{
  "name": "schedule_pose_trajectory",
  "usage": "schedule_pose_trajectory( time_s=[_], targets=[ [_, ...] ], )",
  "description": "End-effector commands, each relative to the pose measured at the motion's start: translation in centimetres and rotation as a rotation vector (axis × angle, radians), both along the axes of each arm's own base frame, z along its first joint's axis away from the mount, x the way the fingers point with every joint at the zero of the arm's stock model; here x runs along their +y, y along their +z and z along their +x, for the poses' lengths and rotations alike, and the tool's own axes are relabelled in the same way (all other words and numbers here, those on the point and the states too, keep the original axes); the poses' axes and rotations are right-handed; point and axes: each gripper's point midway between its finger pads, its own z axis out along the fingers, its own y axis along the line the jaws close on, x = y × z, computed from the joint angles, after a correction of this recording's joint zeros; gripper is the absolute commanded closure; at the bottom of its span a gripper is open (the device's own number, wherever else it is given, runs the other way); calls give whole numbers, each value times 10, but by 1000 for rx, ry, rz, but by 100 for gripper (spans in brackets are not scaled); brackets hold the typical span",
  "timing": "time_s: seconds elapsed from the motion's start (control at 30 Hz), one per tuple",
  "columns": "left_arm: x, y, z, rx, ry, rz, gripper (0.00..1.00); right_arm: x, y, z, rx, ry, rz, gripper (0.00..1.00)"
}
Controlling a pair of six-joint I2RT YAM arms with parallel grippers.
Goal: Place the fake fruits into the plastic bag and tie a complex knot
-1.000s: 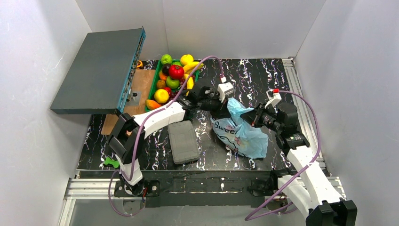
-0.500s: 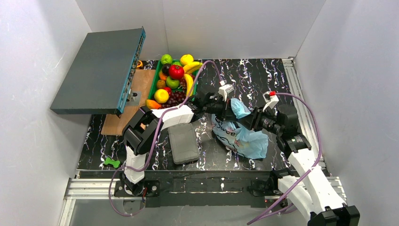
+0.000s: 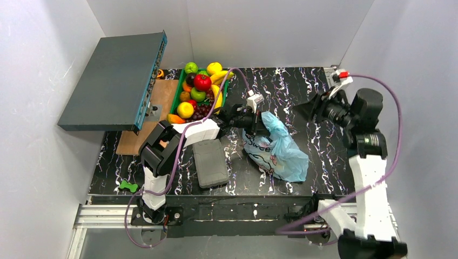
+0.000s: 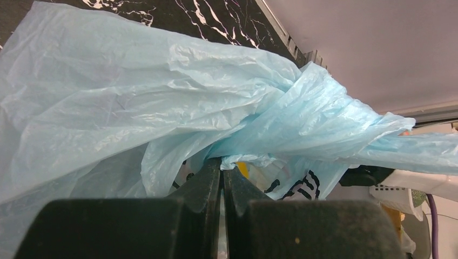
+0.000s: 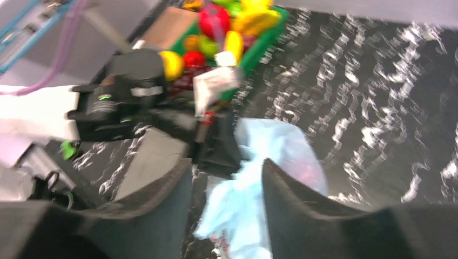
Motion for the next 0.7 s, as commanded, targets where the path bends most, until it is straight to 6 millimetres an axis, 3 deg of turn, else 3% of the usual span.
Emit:
schedule_pose_trajectory(
  time_s=[0.0,0.1,0.3,0.37,0.57,0.67],
  targets=[
    [0,30,-8,-44,-28,-59,100,-37,-69,35,227,-56,-64,53],
    [2,30,-11,-35,-28,-58,100,-43,-111,41,326,-22,-131,61],
    [0,31,-15,-18,-26,-70,100,-34,-164,24,496,117,-134,60],
    [-2,31,-15,-13,-22,-75,100,-28,-175,17,543,168,-107,56],
    [-7,34,-13,13,-8,-108,100,-5,-205,2,739,305,-11,33],
    [-9,38,-14,9,-16,-121,100,9,-211,1,801,356,45,26]
  ],
)
